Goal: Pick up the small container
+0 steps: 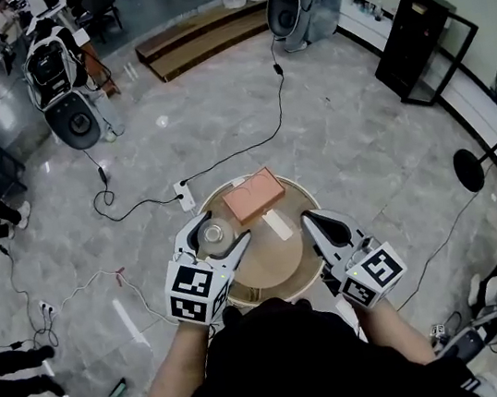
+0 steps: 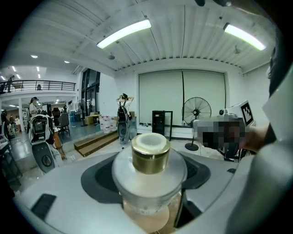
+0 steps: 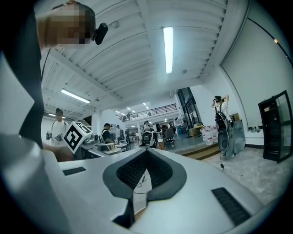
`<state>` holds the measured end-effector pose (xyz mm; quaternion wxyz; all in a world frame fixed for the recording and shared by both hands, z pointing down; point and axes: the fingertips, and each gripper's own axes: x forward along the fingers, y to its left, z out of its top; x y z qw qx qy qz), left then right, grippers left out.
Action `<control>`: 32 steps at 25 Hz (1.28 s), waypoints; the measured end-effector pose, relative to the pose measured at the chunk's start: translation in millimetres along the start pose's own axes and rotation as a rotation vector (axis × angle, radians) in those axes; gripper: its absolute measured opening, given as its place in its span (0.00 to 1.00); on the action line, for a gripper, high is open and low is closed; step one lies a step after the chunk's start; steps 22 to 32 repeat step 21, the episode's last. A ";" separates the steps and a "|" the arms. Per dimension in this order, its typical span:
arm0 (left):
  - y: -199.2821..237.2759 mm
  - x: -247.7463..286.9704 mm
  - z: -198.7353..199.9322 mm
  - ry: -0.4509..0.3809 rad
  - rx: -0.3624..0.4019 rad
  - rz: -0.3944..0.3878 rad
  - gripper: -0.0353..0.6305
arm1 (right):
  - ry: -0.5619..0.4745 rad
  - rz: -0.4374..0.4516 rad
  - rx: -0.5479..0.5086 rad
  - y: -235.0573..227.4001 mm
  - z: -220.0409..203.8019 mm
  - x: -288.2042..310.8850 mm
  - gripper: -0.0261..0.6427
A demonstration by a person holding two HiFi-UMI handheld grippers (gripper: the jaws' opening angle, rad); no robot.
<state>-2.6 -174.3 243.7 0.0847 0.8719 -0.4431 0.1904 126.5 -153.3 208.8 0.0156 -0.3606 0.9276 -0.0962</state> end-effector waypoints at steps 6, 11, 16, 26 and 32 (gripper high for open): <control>11.7 -11.7 -11.2 0.000 -0.017 -0.004 0.57 | 0.014 0.014 -0.009 19.2 -6.5 10.3 0.06; 10.6 -12.9 -15.7 0.010 -0.029 -0.002 0.57 | 0.025 0.030 0.005 22.5 -11.3 9.4 0.06; 15.1 -20.1 -23.9 0.011 -0.036 0.001 0.57 | 0.024 0.037 0.020 29.4 -17.4 13.1 0.06; 20.6 -24.1 -28.3 0.013 -0.040 0.009 0.57 | 0.027 0.048 0.011 34.5 -18.5 18.7 0.06; 20.6 -24.1 -28.3 0.013 -0.040 0.009 0.57 | 0.027 0.048 0.011 34.5 -18.5 18.7 0.06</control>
